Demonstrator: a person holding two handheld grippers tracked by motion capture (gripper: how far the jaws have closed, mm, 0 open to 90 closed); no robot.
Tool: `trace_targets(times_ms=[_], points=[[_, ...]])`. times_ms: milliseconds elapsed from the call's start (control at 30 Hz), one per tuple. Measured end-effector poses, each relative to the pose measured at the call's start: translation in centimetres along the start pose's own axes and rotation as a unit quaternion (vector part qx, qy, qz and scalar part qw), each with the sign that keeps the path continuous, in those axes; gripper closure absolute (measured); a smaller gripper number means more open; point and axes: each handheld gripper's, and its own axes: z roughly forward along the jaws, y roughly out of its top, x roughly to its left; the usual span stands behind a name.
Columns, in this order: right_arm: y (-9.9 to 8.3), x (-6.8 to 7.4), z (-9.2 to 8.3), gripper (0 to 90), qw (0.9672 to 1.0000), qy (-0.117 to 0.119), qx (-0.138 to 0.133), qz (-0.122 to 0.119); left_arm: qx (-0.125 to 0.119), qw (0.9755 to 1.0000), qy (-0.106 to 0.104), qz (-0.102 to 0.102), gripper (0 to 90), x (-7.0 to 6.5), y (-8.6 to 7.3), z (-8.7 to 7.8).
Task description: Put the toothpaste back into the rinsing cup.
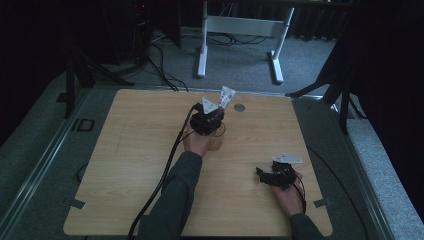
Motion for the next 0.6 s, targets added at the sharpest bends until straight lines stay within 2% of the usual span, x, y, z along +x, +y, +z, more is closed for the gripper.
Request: trace_targets(times_ms=[267, 367, 500, 600], points=[[0.0, 0.0, 0.0, 24.2, 1.0000, 0.000, 0.000, 0.001, 0.028, 0.9995, -0.001, 0.012, 70.6, -0.3, -1.7, 0.3], [0.0, 0.0, 0.0, 24.2, 1.0000, 0.000, 0.000, 0.000, 0.041, 0.9991, 0.000, 0.015, 65.2, -0.4, -2.4, 0.5], [0.0, 0.0, 0.0, 24.2, 1.0000, 0.000, 0.000, 0.000, 0.031, 0.9995, -0.006, 0.003, 61.8, -0.3, -2.6, 0.0], [0.0, 0.0, 0.0, 24.2, 1.0000, 0.000, 0.000, 0.000, 0.026, 0.9996, -0.005, 0.004, 57.5, -0.2, -2.7, -0.6]])
